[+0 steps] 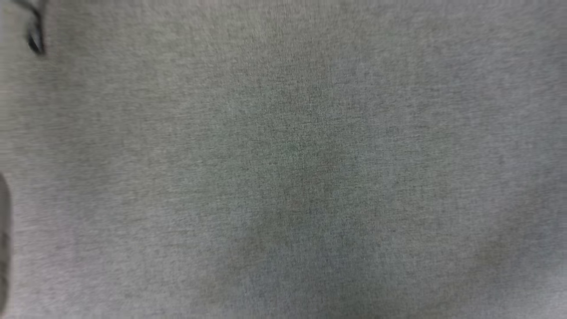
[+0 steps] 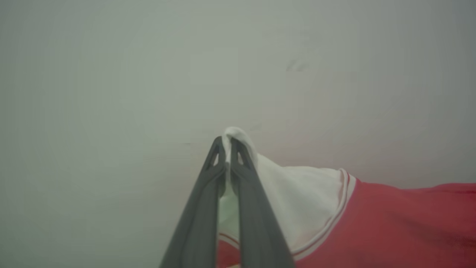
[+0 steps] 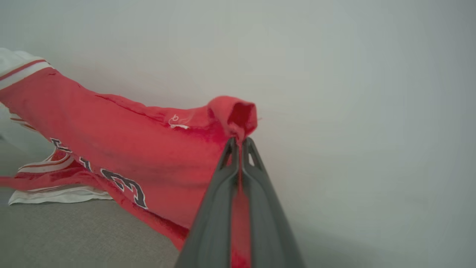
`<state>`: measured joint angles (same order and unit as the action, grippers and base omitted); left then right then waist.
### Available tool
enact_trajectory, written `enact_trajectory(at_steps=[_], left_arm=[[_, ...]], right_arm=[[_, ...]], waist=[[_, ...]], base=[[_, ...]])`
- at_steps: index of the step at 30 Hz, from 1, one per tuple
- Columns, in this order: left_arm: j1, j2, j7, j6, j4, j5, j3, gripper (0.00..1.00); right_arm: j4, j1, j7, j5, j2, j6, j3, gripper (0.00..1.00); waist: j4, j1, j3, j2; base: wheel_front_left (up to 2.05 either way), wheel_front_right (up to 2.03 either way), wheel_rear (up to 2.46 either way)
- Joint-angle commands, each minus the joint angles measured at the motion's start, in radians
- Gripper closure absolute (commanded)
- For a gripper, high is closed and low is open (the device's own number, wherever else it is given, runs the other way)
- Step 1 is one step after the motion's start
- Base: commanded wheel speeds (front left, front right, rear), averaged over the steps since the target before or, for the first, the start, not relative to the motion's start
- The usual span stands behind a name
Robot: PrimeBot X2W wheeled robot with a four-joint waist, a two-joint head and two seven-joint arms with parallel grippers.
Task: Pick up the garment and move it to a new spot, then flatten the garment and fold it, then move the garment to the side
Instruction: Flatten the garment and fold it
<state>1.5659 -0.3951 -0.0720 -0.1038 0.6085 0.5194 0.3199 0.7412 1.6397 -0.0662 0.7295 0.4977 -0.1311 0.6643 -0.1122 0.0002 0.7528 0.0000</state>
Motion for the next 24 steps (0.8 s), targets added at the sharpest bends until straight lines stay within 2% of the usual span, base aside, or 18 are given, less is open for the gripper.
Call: enact_trajectory(at_steps=[1, 6, 11, 15, 16, 24], left_arm=[[-0.049, -0.005, -0.014, 0.01, 0.0, 0.011, -0.005, 1.0], [-0.304, -0.012, -0.062, 0.035, -0.037, 0.081, -0.031, 1.0], [-0.637, -0.025, -0.105, 0.019, -0.133, 0.138, -0.058, 1.0], [-0.91, -0.03, -0.111, -0.022, -0.23, 0.176, -0.074, 1.0], [-1.101, -0.038, -0.104, -0.059, -0.303, 0.199, -0.087, 1.0], [-1.535, -0.052, -0.071, -0.169, -0.515, 0.267, -0.13, 1.0]], right_arm=[[0.0, -0.038, -0.016, 0.017, 0.009, 0.001, 0.015, 1.0], [-0.026, -0.244, -0.063, 0.07, 0.041, 0.001, 0.089, 1.0], [-0.047, -0.494, -0.092, 0.122, 0.061, 0.001, 0.13, 1.0], [-0.063, -0.68, -0.102, 0.151, 0.079, 0.001, 0.145, 1.0], [-0.069, -0.816, -0.107, 0.167, 0.086, 0.001, 0.143, 1.0], [-0.118, -1.112, -0.11, 0.175, 0.086, 0.001, 0.084, 1.0]], waist=[[0.007, -0.0002, -0.043, 0.0], [0.025, -0.0002, -0.173, 0.0], [0.031, -0.0002, -0.325, 0.0], [0.034, -0.0002, -0.436, 0.0], [0.034, -0.0002, -0.512, 0.0], [0.032, -0.0002, -0.651, 0.0]], base=[[0.0, 0.0, 0.0], [0.0, 0.0, 0.0], [0.0, 0.0, 0.0], [0.0, 0.0, 0.0], [0.0, 0.0, 0.0], [0.0, 0.0, 0.0]])
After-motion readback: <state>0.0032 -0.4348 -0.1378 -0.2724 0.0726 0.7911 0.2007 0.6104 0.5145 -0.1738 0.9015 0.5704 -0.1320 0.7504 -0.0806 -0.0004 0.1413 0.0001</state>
